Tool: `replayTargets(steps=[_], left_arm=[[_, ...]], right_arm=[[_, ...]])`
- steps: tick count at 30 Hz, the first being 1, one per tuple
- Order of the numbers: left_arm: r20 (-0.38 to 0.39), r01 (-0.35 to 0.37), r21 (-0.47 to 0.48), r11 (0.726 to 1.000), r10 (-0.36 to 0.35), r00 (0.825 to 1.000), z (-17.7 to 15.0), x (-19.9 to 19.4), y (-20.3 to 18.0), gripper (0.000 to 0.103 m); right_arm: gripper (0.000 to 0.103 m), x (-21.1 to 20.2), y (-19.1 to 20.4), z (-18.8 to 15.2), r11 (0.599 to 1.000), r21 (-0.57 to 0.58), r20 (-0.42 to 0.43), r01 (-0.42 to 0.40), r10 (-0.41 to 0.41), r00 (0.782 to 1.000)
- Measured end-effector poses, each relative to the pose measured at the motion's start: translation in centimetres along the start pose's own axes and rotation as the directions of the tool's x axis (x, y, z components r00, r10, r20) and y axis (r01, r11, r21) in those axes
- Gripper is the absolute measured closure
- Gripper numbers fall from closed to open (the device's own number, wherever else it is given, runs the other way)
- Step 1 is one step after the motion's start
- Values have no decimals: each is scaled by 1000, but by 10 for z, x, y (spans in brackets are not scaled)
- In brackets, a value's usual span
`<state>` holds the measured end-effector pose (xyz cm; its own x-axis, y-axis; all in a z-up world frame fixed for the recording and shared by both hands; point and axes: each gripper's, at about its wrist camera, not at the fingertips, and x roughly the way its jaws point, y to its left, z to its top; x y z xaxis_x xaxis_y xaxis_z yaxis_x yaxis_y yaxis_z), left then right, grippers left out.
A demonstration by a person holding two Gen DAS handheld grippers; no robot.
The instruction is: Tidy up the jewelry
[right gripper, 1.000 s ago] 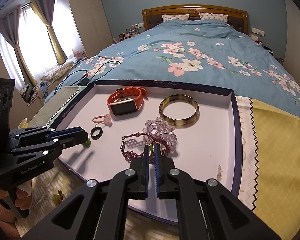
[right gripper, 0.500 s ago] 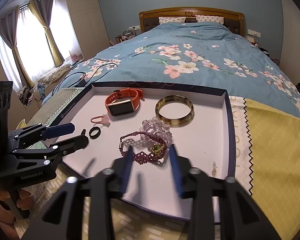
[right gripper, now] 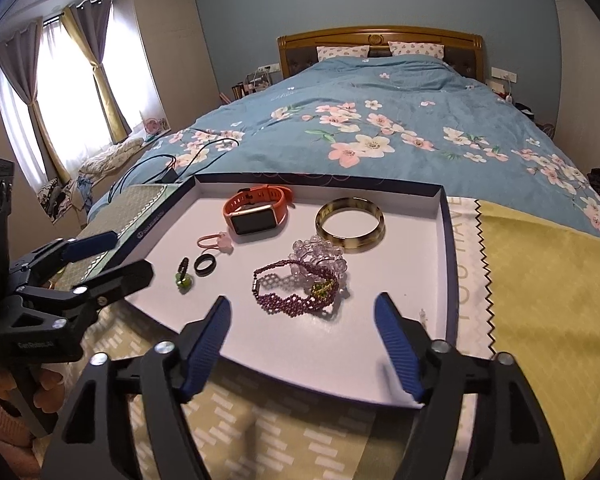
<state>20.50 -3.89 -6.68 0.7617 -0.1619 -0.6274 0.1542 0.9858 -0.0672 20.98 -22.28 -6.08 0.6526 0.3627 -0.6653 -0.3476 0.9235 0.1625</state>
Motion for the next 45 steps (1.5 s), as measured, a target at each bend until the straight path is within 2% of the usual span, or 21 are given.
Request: replayTargets(steps=[3,7,12,16,20,24,31,45], left_arm=[[49,-20,10,1000,19,999,-4,-21,1,6],[122,-51,4,999,50,991,-11,-52,0,6],[211,-96,-4,995,95,973,-21,-88,-2,6],[282,-118,-31,993,122,952,-31,-117,-3,6],[336,-148,-41,988,153,929,-36,-135,-6,6],[371,-159,-40,986,163,914,-40,-151,-10,6],[402,-170,-48,984,175,899,-44,-168,-15,6],[438,-171,-36,985,170,883,-49,-191,-27,6]], right_arm=[[7,-12,4,-3,1000,-9,33,10,-9,999],[7,-34,13,-10,998,-19,112,57,-55,992],[7,-58,25,-20,994,-38,201,106,-97,975],[7,-80,30,-32,991,-32,285,130,-116,952],[7,-104,34,-42,988,-32,379,150,-127,916],[7,-117,38,-46,985,-38,427,167,-135,894],[7,-124,43,-48,984,-45,449,174,-136,883],[7,-130,47,-53,984,-33,452,173,-139,881]])
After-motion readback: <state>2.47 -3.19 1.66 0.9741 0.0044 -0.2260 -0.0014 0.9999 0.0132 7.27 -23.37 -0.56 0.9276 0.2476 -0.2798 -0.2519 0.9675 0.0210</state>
